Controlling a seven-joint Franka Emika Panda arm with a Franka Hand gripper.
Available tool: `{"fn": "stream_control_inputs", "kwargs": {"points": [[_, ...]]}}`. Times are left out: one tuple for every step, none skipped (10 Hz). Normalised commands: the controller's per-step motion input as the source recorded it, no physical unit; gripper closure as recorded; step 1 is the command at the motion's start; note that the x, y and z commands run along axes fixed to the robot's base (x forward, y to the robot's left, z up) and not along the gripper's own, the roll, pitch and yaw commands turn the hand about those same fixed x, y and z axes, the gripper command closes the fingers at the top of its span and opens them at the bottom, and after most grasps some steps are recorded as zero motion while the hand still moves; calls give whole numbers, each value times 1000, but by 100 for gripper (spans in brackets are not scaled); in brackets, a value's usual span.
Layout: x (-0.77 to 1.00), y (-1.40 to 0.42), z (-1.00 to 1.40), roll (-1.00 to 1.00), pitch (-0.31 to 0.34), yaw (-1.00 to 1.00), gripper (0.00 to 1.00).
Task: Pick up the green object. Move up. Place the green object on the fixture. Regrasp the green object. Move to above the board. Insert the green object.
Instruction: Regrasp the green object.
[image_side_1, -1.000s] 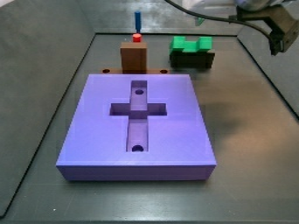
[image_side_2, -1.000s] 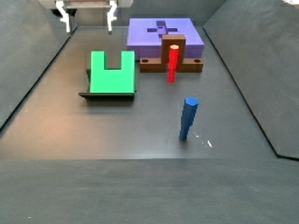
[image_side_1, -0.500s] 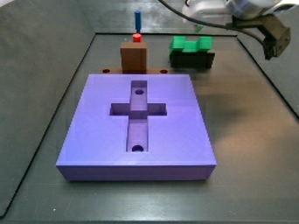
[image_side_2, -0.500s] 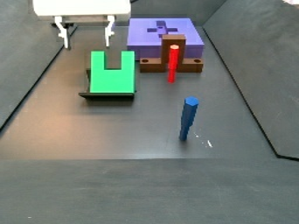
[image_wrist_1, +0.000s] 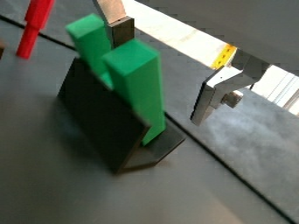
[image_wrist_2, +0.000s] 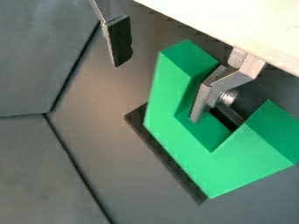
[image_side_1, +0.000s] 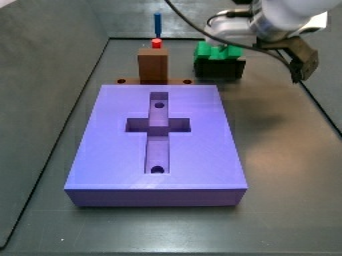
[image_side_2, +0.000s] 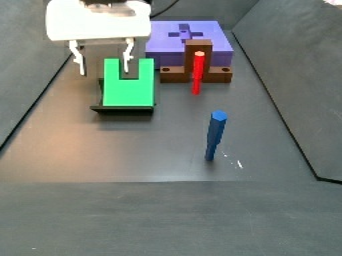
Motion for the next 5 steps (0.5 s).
{"fn": "stream_control_inputs", "kwargs": {"points": [[0, 0, -200, 69, 0, 0, 0], [0, 0, -146, 46, 0, 0, 0], [0, 0, -80, 20, 0, 0, 0], [0, 0, -117, 0, -9, 0, 0], [0, 0, -80, 0, 0, 0, 0]]}}
